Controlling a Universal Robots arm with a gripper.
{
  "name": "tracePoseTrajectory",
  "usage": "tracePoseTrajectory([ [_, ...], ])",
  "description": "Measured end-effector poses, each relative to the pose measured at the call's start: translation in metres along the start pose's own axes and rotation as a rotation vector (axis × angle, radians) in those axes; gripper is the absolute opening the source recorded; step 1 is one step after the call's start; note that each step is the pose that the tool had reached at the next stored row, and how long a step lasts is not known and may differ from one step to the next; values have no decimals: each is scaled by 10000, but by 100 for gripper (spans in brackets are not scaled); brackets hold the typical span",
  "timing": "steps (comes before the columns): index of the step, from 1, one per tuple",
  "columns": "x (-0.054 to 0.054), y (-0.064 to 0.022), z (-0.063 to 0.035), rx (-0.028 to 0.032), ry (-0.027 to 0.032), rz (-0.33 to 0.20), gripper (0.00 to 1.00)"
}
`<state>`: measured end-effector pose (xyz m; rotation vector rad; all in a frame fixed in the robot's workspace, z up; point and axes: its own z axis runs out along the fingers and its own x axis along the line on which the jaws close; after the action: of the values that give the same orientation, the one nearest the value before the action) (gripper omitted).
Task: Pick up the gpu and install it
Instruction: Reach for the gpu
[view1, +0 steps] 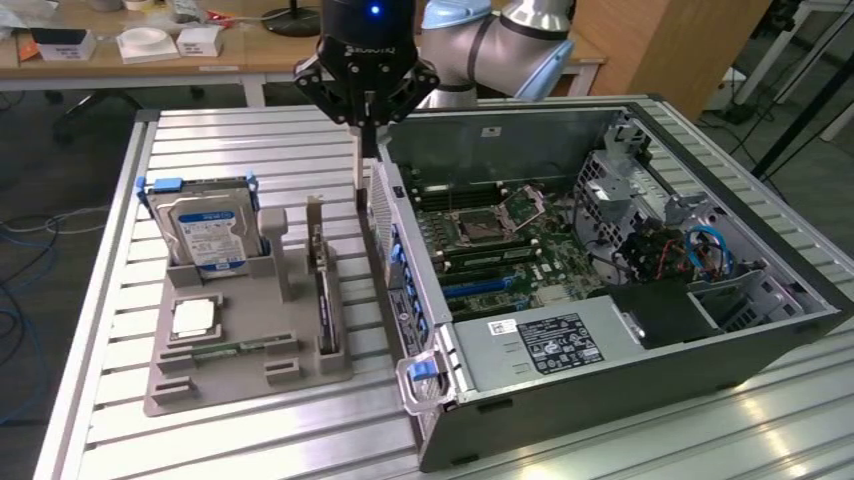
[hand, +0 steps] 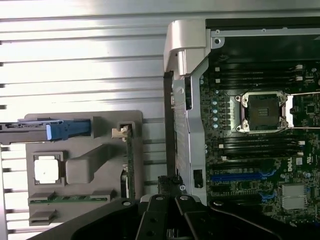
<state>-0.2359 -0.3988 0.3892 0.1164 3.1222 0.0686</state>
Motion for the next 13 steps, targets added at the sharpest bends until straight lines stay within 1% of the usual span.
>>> tracePoseTrajectory([
  [13,215,-16,3,1,11,-1,11],
])
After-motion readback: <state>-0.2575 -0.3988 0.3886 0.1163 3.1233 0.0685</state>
